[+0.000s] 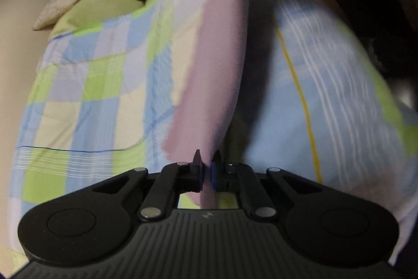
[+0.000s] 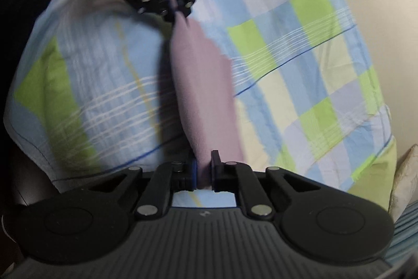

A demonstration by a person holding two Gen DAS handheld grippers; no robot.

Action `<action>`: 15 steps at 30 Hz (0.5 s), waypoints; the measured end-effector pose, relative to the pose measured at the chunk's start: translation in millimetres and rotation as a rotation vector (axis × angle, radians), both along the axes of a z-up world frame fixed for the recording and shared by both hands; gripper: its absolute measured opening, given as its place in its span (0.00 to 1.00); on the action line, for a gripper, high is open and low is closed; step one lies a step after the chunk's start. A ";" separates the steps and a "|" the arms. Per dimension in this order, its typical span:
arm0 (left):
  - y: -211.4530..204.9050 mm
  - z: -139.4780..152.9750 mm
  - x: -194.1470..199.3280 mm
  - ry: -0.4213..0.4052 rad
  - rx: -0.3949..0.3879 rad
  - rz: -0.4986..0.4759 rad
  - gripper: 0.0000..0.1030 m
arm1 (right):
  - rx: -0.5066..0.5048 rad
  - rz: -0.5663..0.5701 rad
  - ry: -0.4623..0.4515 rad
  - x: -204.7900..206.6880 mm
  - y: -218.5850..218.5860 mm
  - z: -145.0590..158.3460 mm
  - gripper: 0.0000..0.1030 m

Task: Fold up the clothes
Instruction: 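Lift the folded shirt with both grippers and carry it to the chair stack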

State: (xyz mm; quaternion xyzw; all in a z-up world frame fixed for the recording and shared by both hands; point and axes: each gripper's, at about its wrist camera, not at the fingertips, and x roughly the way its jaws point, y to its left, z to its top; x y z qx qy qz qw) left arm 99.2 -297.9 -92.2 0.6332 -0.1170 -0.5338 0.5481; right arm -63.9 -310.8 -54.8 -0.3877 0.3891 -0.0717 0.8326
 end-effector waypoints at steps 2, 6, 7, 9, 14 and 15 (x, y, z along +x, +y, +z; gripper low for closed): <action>-2.5 22.6 -11.2 0.026 -0.023 0.009 0.03 | 0.005 0.002 -0.040 -16.4 -4.2 22.1 0.06; -11.8 52.9 -36.6 0.041 -0.031 0.016 0.03 | 0.023 -0.006 -0.104 -44.4 -14.8 49.4 0.06; -17.2 60.8 -47.8 0.039 -0.026 0.017 0.03 | 0.026 -0.006 -0.119 -51.8 -21.4 56.2 0.06; -20.5 68.2 -63.1 0.031 -0.023 0.016 0.03 | 0.029 -0.011 -0.144 -69.4 -28.7 66.6 0.06; -40.1 87.4 -104.2 0.051 -0.046 -0.006 0.03 | 0.011 -0.031 -0.171 -109.8 -43.2 85.2 0.06; -48.3 91.7 -113.9 0.055 -0.054 -0.026 0.03 | 0.003 -0.039 -0.171 -115.9 -45.8 87.8 0.06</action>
